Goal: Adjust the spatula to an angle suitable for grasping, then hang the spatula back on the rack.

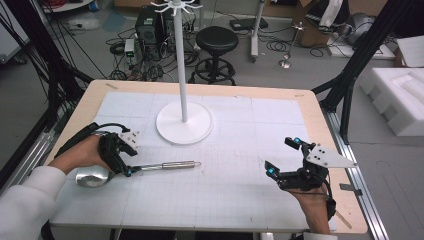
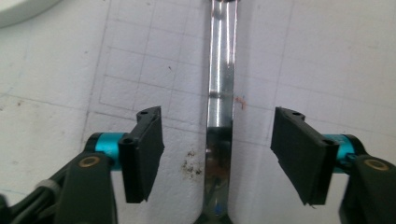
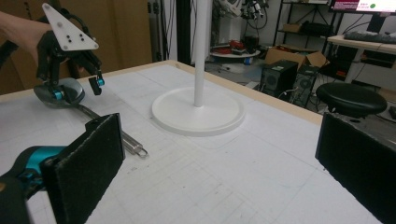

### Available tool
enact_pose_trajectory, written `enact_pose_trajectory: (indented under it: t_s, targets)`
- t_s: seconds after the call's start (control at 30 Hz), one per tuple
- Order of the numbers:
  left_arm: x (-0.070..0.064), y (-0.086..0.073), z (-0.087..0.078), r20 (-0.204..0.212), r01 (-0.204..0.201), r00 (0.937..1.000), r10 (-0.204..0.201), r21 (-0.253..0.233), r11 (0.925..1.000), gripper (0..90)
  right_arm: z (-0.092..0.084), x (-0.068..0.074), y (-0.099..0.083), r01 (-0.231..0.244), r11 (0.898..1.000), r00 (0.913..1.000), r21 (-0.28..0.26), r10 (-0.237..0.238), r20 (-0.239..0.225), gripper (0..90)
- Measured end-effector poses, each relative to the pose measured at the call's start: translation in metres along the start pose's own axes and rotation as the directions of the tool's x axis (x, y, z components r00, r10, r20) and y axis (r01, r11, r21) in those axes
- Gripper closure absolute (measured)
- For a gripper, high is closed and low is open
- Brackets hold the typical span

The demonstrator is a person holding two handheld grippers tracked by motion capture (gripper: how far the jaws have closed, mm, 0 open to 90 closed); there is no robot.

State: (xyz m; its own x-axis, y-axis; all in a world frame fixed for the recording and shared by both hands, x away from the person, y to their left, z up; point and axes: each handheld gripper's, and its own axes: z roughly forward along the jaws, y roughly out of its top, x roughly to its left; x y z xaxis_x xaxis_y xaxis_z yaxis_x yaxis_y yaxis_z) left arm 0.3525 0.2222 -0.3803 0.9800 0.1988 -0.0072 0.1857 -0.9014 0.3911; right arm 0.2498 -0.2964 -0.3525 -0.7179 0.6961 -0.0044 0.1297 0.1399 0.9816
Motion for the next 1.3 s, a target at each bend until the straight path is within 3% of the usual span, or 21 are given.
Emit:
enact_pose_trajectory:
  t_s: [0.13,0.17,0.23,0.4,0.6,0.67,0.97,1.3]
  targets:
    - [-0.003,0.002,-0.009,-0.021,-0.001,0.9998,0.000,-0.050,0.9987,8.0,0.001,0.002,0.001,0.001,1.000,1.0000,0.001,-0.001,-0.004,0.4]
    - [-0.004,0.002,-0.010,-0.021,0.010,0.9997,-0.011,-0.060,0.9981,6.3,0.002,0.002,0.001,0.005,1.000,1.0000,-0.001,-0.005,-0.003,0.4]
    - [-0.004,0.003,-0.015,-0.019,-0.008,0.9998,0.007,-0.073,0.9973,1.7,0.002,0.002,0.001,0.010,1.000,0.9999,-0.002,-0.010,-0.006,0.4]
    - [-0.004,0.010,-0.033,-0.021,-0.013,0.9997,0.010,-0.157,0.9875,1.7,0.002,0.002,0.001,0.017,1.000,0.9999,-0.003,-0.017,-0.002,0.4]
    - [-0.003,0.020,-0.056,-0.046,-0.034,0.9986,0.024,-0.210,0.9772,1.8,0.003,0.005,0.006,0.024,1.000,0.9997,-0.003,-0.024,-0.008,0.4]
    - [-0.004,0.022,-0.064,-0.054,-0.031,0.9984,0.019,-0.241,0.9699,1.7,0.003,0.006,0.007,0.022,1.000,0.9997,-0.005,-0.022,-0.011,0.4]
    - [-0.004,0.034,-0.080,-0.069,-0.044,0.9973,0.025,-0.286,0.9572,1.7,0.006,0.006,0.008,0.027,1.000,0.9995,-0.004,-0.028,-0.017,0.4]
    - [-0.004,0.038,-0.081,-0.084,-0.049,0.9961,0.027,-0.279,0.9590,1.7,0.004,0.006,0.007,0.027,1.000,0.9995,-0.001,-0.027,-0.016,0.4]
